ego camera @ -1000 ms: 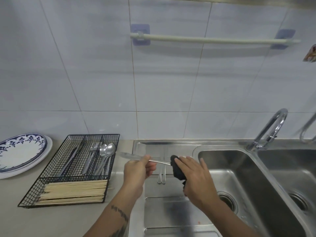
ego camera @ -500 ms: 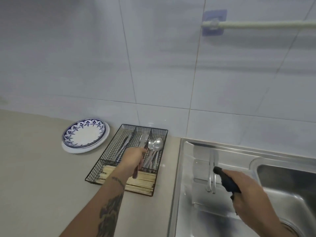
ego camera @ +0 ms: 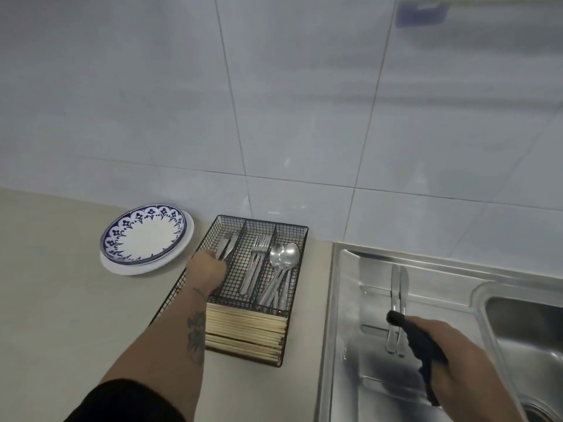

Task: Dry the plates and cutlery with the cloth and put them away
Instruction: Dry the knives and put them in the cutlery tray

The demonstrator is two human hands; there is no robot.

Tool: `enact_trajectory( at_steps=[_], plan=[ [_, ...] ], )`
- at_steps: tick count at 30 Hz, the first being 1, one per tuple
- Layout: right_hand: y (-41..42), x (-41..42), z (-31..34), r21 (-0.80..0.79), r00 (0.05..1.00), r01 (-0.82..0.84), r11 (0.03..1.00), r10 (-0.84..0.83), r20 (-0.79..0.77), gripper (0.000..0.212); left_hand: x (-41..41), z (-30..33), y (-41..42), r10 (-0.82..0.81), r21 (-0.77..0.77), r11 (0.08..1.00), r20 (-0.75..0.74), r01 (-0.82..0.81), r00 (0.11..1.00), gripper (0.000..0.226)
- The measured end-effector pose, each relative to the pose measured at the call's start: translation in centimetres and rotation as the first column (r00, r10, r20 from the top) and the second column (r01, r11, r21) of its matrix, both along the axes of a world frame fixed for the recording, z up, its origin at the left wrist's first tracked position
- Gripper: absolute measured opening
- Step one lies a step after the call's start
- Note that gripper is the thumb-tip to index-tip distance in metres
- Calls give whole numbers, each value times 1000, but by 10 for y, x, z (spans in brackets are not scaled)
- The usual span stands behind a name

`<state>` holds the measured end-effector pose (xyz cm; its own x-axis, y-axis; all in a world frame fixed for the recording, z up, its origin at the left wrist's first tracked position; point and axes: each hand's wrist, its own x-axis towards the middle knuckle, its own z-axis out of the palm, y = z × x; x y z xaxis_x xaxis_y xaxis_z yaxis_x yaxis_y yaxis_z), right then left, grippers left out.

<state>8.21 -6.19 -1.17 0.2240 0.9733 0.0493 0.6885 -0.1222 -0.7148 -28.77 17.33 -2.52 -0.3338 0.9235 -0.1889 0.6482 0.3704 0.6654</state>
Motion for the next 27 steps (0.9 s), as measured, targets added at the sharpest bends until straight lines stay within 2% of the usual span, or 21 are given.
enact_trajectory(
  at_steps=[2,4,6,8,11,15,18,20,23,27],
  plan=[
    [2,2,1,-4,1000,10,1000,-10,-7,76,-7,-8,4,-43,-11,999,-47,42,998,17],
    [2,3,5,23,1000,12,1000,-12,-6,78,-12,-12,9,-83,-6,997,-92,83,992,40],
    [1,6,7,56,1000,25,998,-24,-7,77,-15,-12,10,-126,13,992,-125,129,984,47],
    [1,12,6,58,999,46,997,-45,-27,77,-11,-9,9,-153,50,985,-156,162,976,46],
    [-2,20,7,73,994,104,992,-100,-48,77,16,6,-2,-169,188,960,-193,206,966,42],
    [-5,28,9,118,988,155,981,-155,-5,73,96,22,-37,-375,307,870,-95,386,922,26],
    [-10,34,8,96,985,173,980,-173,-11,71,174,10,-77,-581,226,792,-4,567,814,20],
    [-15,38,8,99,984,176,979,-175,-13,72,221,-5,-102,-645,125,759,15,639,764,17],
    [-28,47,8,102,984,179,979,-179,-10,75,265,-28,-125,-629,28,777,-1,629,777,10],
    [-49,64,5,89,981,194,977,-192,-36,77,286,-44,-135,-628,-96,778,-152,621,763,14]
  ],
)
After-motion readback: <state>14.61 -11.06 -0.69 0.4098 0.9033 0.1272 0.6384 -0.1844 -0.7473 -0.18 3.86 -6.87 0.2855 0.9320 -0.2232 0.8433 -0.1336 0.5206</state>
